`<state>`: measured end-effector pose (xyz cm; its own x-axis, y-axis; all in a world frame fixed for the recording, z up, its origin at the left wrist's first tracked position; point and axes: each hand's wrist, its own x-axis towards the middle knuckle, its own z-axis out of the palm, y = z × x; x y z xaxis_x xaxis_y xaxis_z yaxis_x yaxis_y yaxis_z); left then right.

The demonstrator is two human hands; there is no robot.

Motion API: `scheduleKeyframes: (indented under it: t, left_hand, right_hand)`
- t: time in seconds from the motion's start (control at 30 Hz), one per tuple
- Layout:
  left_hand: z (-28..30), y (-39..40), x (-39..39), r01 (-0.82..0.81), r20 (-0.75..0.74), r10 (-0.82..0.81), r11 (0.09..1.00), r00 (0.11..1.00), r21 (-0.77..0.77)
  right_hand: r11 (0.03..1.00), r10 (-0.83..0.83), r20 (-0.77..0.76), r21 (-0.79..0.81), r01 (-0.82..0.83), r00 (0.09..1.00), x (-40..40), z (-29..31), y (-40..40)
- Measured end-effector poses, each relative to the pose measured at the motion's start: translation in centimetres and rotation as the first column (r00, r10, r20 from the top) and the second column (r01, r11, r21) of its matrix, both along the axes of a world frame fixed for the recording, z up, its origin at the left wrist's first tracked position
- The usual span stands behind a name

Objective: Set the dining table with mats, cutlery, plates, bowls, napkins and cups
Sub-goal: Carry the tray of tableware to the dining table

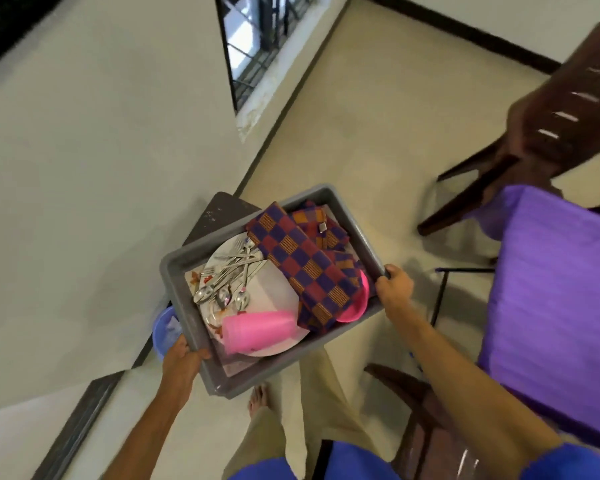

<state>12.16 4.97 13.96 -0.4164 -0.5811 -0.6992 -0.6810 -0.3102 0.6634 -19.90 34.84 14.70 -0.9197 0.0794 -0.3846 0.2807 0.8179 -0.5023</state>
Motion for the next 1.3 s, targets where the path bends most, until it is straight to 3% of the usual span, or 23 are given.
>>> scheduleKeyframes:
  t: [0.4, 0.77, 0.97, 1.13, 1.3]
  left_hand:
    - [5.7, 2.6, 4.8, 0.376, -0.025, -0.378, 0.924, 0.925, -0.063]
    - [6.0, 11.9, 5.4, 0.634, -0.032, -0.635, 0.773, 0.772, -0.029]
    - [5.9, 21.5, 4.2, 0.693, -0.077, -0.689, 0.721, 0.720, 0.027]
    - [5.6, 29.8, 3.4, 0.746, -0.129, -0.736, 0.661, 0.665, 0.073]
    - [5.4, 37.8, 2.4, 0.804, -0.121, -0.795, 0.581, 0.594, 0.126]
  right_hand:
    - [0.920, -0.391, 0.015, 0.028, 0.391, 0.920, 15.9, 5.7, 12.1]
    - [0.832, -0.555, 0.002, 0.023, 0.554, 0.832, 28.7, 7.6, 27.5]
    - [0.723, -0.690, -0.005, 0.014, 0.690, 0.723, 35.6, 8.9, 38.1]
    - [0.562, -0.827, -0.010, 0.016, 0.827, 0.562, 40.0, 10.0, 45.9]
    - [0.499, -0.866, -0.011, 0.045, 0.865, 0.500, 43.2, 9.5, 53.4]
